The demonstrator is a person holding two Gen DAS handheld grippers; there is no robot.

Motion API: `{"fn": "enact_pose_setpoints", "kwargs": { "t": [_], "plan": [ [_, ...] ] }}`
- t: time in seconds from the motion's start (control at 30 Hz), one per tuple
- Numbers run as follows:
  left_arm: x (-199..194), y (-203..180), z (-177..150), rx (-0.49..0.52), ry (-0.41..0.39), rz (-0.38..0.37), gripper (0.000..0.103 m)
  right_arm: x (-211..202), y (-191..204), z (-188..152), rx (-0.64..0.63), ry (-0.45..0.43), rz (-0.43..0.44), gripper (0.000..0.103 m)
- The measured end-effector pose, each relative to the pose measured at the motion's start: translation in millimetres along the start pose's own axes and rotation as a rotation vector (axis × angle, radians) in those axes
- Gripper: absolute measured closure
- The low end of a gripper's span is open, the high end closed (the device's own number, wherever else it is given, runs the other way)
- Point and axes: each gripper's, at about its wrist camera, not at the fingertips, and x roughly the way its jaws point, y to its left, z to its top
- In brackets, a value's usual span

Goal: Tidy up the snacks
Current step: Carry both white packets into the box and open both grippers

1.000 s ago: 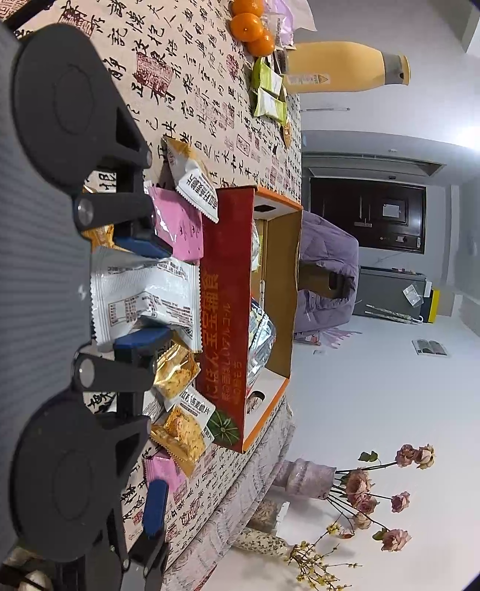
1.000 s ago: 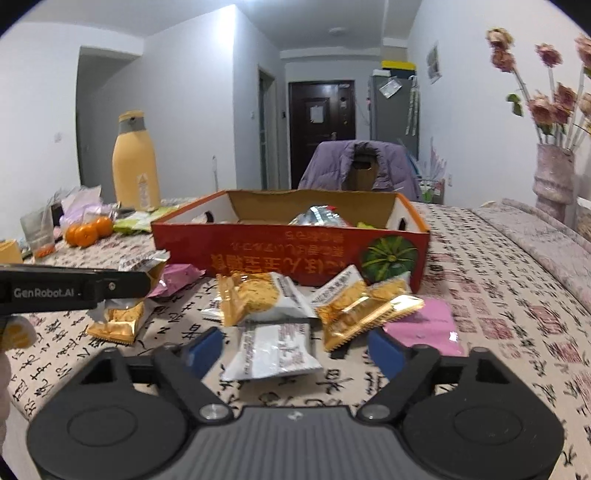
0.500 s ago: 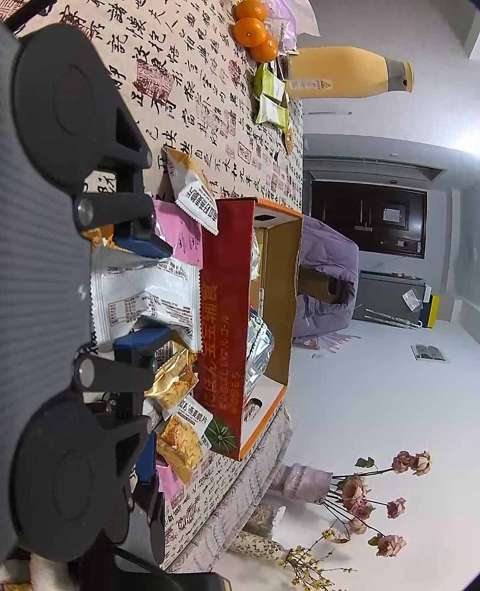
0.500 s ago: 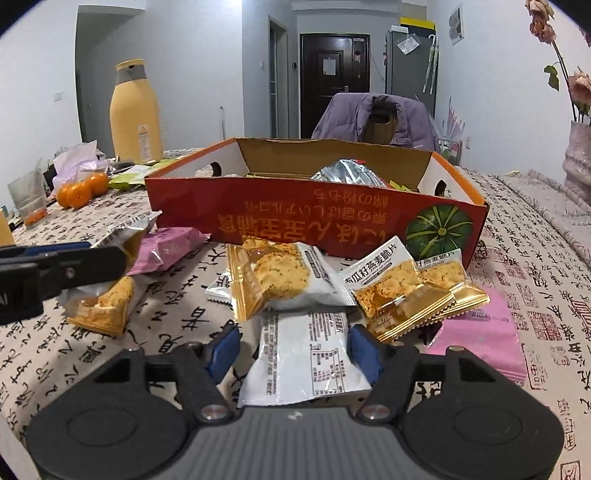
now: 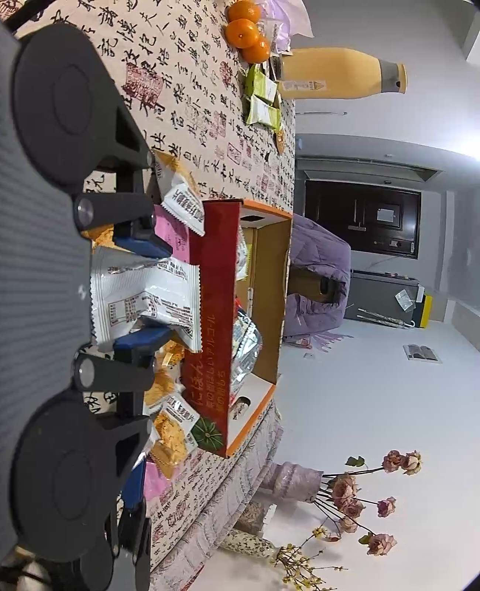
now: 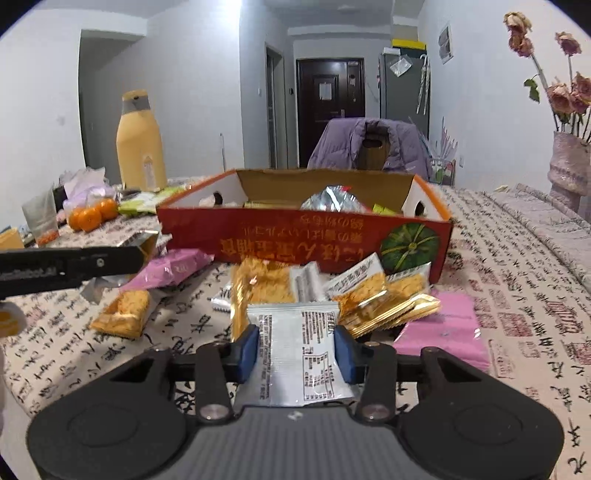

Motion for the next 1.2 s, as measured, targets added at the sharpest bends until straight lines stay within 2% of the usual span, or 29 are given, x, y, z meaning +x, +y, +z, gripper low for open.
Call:
{"fn": "enact_pose_setpoints", "kwargs": {
  "t": [0.27,0.53,0.9,1.2],
  "plan": [
    [-1,-3,16,-0.003,-0.041,-0.003,0.061,-20,-10,18,0.016,-0.097,-0.016,0.061],
    [6,-11,38,-0.009,-0.088,-0.012,0.061,-19,-16,42,0.038,-0.165,-0.017,0.061],
    [37,-15,78,-0.029,-0.131,0.012,0.061,11,-28,91,0.059,-0.234,-0.010,0.061],
    [80,-16,107,-0.043,-0.119,0.038,0.061,49,-40,133,0.054,-0.272,-0.014,0.061]
  ]
}}
